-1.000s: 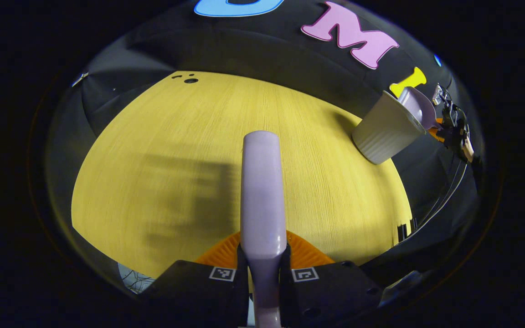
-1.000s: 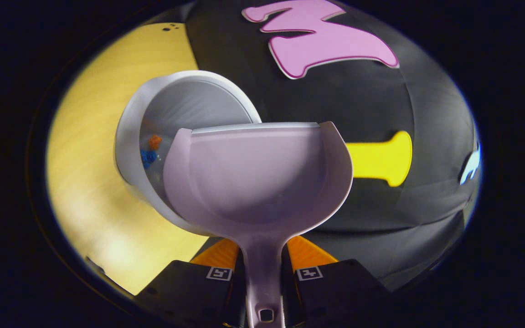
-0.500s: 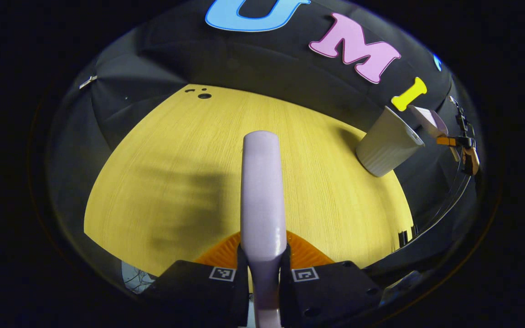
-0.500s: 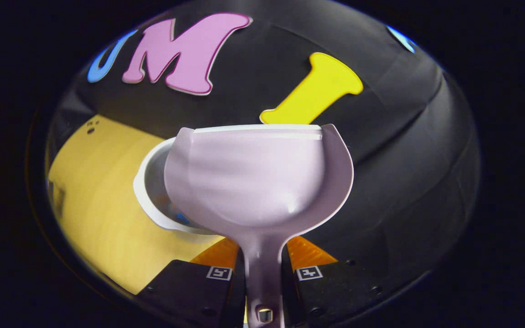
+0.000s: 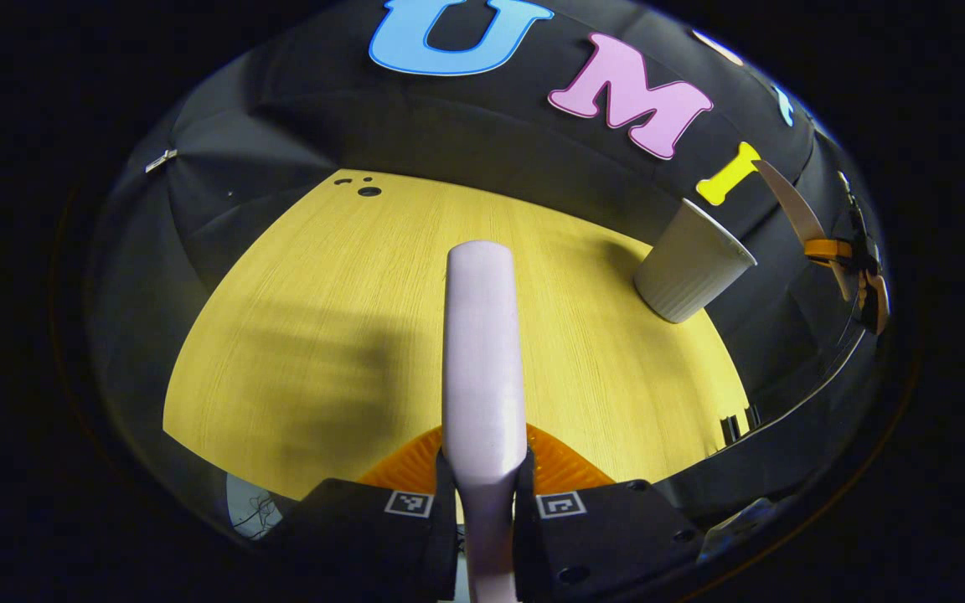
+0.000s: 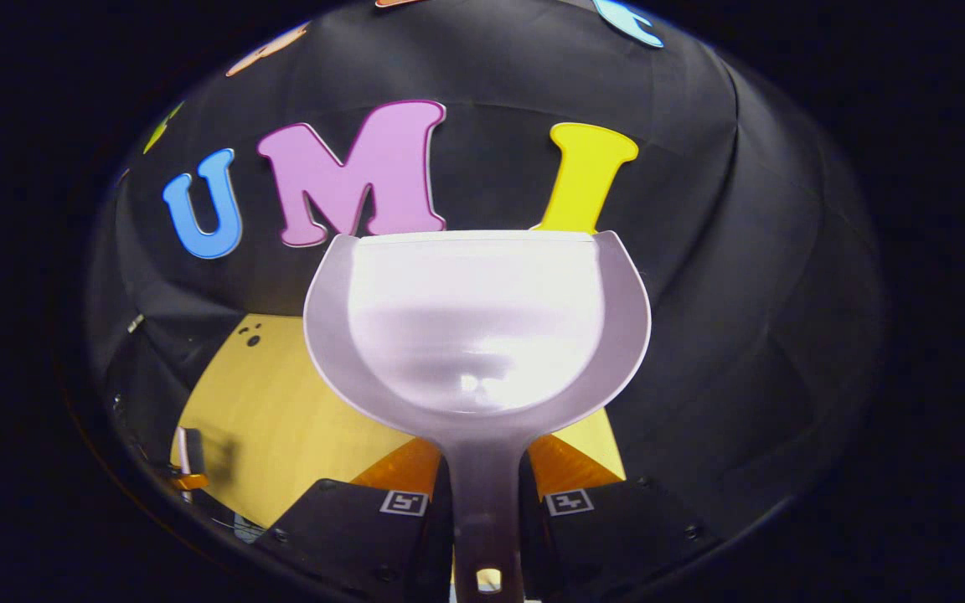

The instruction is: Pick up the small broom and dustpan from the desktop, sweep the trash into the dustpan with the broom, and then empty the trash into the garbage bin.

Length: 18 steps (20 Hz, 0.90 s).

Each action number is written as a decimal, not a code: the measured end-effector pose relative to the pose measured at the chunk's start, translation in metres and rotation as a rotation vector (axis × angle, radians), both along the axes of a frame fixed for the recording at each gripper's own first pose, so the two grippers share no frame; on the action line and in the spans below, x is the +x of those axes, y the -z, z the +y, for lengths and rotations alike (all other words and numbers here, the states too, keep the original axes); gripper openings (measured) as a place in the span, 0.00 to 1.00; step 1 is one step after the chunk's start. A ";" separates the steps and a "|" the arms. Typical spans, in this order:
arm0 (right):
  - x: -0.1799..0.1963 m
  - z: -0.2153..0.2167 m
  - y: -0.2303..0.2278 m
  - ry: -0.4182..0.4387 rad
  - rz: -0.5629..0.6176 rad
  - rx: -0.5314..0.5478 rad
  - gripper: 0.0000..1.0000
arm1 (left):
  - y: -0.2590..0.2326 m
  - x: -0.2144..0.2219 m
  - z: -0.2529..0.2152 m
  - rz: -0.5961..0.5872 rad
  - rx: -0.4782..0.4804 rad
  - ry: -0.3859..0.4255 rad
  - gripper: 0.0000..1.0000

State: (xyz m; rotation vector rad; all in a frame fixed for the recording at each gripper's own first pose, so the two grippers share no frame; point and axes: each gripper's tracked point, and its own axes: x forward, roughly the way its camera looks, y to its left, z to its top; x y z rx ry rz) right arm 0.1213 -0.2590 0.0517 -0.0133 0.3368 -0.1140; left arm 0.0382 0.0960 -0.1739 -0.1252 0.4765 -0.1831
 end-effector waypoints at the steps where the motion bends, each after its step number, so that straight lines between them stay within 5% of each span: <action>1: -0.009 0.023 0.006 -0.032 0.002 0.018 0.36 | 0.001 -0.001 -0.003 -0.002 -0.012 0.003 0.30; 8: -0.039 0.142 0.070 -0.207 0.035 0.050 0.32 | 0.008 0.004 -0.009 -0.009 -0.034 0.009 0.31; 9: -0.043 0.154 0.087 -0.218 0.062 0.039 0.40 | 0.007 0.005 -0.009 -0.010 -0.040 0.007 0.29; 18: -0.010 0.186 0.251 -0.232 0.338 0.003 0.36 | 0.023 0.054 -0.004 0.063 0.045 -0.053 0.30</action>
